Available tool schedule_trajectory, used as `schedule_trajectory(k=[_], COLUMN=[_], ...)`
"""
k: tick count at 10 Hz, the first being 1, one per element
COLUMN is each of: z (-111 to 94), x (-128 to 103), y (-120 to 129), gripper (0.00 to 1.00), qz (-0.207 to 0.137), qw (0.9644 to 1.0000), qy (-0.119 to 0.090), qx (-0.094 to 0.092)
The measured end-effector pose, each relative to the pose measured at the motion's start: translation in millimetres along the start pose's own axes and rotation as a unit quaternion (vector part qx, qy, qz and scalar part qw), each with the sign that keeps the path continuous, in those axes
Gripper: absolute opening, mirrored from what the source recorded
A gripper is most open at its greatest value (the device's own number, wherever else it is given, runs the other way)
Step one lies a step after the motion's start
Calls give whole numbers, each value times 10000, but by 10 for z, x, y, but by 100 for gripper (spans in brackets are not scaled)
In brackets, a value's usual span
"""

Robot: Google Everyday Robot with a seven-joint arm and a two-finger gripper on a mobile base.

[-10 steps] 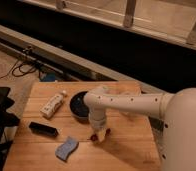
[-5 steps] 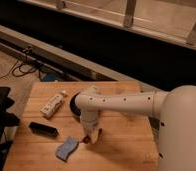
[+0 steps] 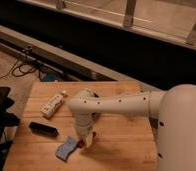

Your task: Drag the pepper across the table

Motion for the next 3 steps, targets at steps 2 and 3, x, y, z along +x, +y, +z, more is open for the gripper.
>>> schedule_trajectory(k=[2,3], z=[-56,-52], x=[146,141], y=[-10,-2], gripper=[18,20], qz=[-26,-8], qw=[10000,10000], qy=[-18,-18], qx=[38,37])
